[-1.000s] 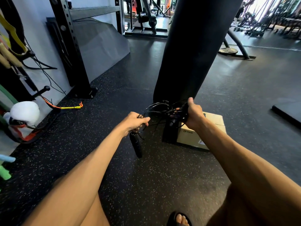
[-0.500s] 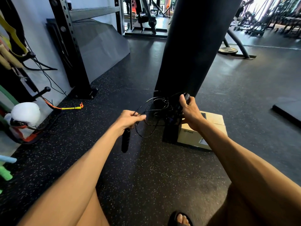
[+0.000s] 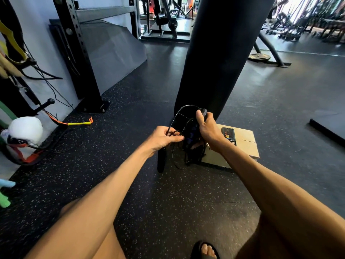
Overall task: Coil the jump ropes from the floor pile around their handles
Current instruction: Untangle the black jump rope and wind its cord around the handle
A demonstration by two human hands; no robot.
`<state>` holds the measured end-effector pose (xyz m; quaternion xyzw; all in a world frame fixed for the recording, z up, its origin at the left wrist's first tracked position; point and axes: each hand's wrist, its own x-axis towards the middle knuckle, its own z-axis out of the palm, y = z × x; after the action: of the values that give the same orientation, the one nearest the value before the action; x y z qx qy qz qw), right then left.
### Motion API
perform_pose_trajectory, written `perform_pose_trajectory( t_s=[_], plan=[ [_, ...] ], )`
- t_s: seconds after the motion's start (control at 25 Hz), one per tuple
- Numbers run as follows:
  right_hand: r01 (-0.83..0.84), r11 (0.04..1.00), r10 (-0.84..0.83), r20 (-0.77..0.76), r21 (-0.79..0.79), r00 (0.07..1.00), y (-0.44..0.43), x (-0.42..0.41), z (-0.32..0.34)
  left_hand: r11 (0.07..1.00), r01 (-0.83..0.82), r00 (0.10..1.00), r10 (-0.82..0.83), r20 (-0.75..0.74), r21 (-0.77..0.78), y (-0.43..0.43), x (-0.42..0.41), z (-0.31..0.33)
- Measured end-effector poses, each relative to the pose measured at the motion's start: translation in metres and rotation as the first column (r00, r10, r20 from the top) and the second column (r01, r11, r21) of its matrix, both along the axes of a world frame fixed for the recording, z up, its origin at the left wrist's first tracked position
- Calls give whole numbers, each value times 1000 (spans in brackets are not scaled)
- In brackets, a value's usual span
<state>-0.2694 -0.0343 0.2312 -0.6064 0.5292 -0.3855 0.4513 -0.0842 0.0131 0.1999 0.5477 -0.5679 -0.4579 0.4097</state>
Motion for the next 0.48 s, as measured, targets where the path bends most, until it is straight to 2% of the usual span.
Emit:
perform_pose_trajectory(
  t_s=[0.16, 0.32, 0.48],
  plan=[
    [264, 961, -264, 10, -89, 965, -19, -23, 0, 985, 31, 992, -52, 118, 169, 3, 15, 3],
    [510, 860, -510, 87, 20, 856, -41, -57, -5, 962, -43, 991, 75, -107, 271, 7, 44, 6],
    [616, 774, -618, -36, 147, 786, -54, -100, -21, 928, -182, 895, 293, -335, 325, 6, 81, -4]
  ],
)
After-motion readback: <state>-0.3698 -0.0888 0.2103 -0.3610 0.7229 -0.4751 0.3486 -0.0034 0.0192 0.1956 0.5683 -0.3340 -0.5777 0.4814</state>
